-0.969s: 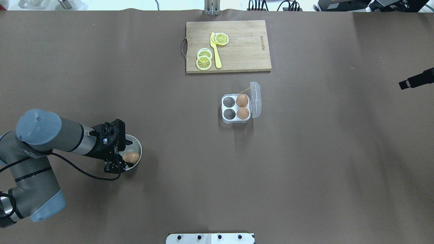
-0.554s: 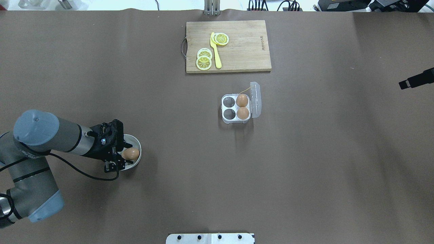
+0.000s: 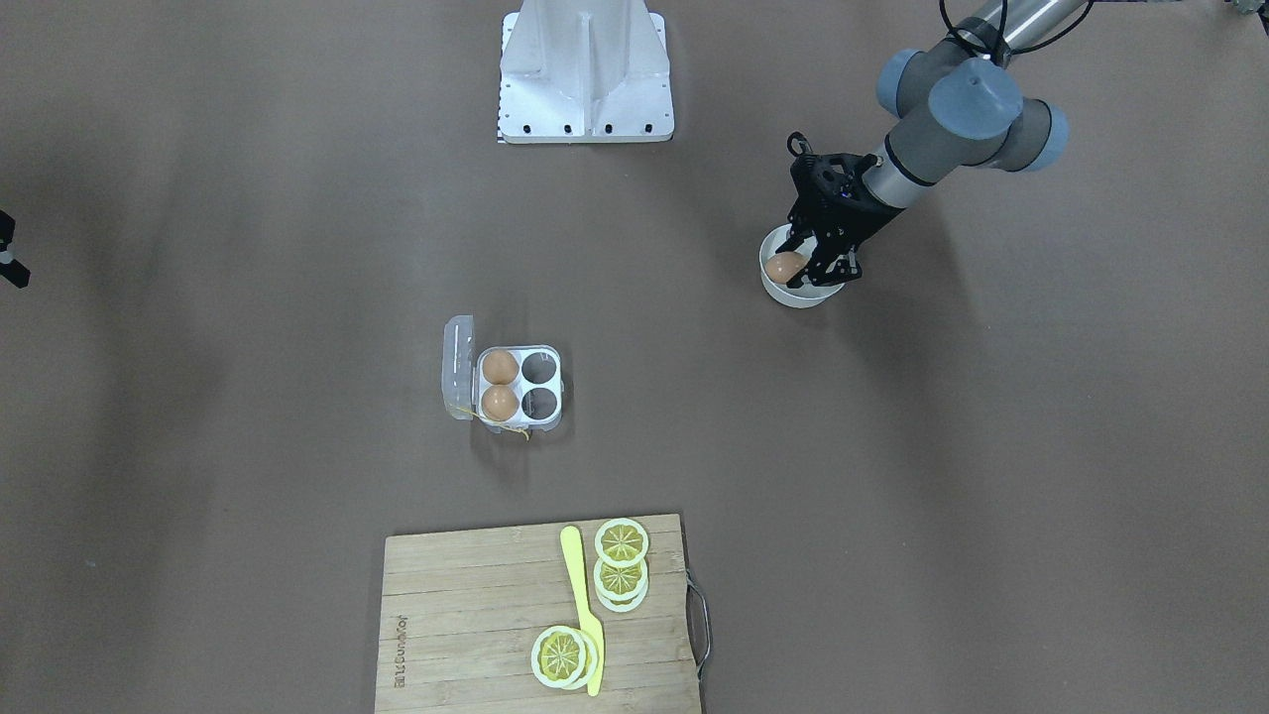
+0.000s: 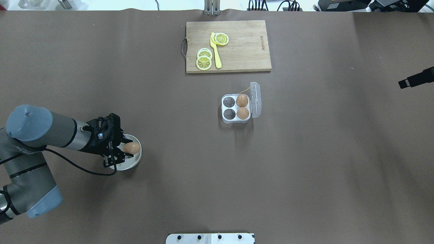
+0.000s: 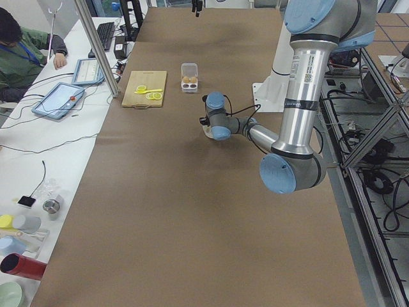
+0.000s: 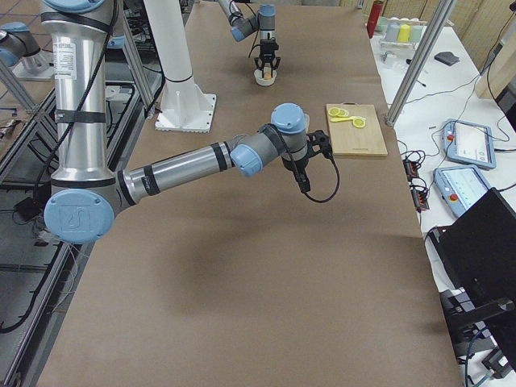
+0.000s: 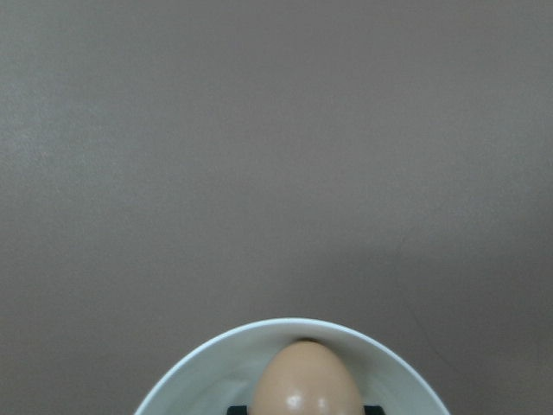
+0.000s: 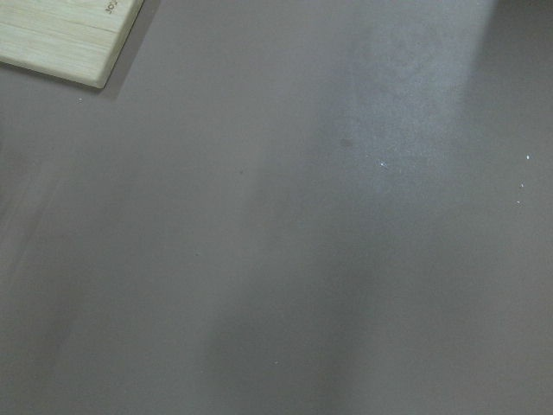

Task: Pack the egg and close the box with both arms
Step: 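Close the left gripper around the brown egg in the bowl, then lift the egg with the left gripper and carry it to the egg box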

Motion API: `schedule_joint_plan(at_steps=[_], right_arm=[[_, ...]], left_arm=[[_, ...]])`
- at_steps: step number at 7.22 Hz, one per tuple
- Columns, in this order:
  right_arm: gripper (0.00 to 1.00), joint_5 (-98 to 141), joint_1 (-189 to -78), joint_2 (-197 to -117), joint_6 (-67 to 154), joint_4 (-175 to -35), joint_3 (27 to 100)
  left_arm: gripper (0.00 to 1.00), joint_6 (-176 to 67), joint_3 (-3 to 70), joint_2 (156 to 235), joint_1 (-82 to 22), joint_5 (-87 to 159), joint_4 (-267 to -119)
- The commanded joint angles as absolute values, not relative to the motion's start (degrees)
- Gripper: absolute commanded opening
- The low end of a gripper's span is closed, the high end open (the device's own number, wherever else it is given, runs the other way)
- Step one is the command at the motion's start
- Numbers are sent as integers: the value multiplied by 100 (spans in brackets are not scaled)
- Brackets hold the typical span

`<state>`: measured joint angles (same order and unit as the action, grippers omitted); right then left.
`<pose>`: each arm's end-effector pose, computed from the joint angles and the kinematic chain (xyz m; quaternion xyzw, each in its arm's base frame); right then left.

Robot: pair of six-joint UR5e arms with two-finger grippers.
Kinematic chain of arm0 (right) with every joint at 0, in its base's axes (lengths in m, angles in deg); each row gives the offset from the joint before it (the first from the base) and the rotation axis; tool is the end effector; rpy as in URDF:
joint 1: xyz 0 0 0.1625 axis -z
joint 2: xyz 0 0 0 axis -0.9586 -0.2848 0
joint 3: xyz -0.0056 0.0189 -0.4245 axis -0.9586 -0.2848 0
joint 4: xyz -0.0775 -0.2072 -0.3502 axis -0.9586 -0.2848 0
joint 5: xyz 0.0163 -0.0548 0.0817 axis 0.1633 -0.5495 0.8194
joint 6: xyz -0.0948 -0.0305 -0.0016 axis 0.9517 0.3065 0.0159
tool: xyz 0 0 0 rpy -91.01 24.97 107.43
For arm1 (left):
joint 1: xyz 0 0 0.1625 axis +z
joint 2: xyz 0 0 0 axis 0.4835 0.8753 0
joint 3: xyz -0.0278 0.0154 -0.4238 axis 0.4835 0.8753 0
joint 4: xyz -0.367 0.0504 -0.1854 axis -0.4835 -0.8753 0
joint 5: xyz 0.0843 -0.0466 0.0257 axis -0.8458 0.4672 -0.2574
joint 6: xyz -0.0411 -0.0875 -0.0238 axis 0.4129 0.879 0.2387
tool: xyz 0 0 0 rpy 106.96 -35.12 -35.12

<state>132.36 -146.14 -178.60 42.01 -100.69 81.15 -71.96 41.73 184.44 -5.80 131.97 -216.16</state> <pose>-0.0827 -0.4808 0.4552 0.1721 -0.4271 -0.1137 0.8803 0.4085 -0.3890 0.4035 0.3957 0.4162 0.5088 0.6413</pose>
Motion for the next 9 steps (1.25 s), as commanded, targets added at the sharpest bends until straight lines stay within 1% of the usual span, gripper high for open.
schedule_joint_plan(at_steps=[1, 2, 3, 5, 7, 8, 9], right_arm=[[100, 13236, -14614, -17858, 4201, -10069, 8098], [100, 13236, -14614, -17858, 4201, -10069, 8098], [100, 13236, -14614, -17858, 4201, -10069, 8107], [100, 13236, -14614, -17858, 4201, -10069, 8107], [100, 13236, -14614, -17858, 4201, -10069, 8098], [100, 13227, -14614, -17858, 4201, -10069, 8098], [100, 13227, -14614, -17858, 4201, -10069, 8089]], left_arm=[[22, -7203, 4207, 18538, -1088, 13225, -21864], [21, -7177, 4329, 18573, -1177, 13207, -21856], [19, -6985, 4339, 18739, -1178, 13181, -21839], [17, -6162, 4165, 19274, -1125, 13163, -21847], [11, -5728, 3691, 20055, -1116, 13146, -21786], [7, -5631, 3611, 20285, -1116, 13137, -21577], [1, -5630, 3627, 20479, -1108, 13128, -21096]])
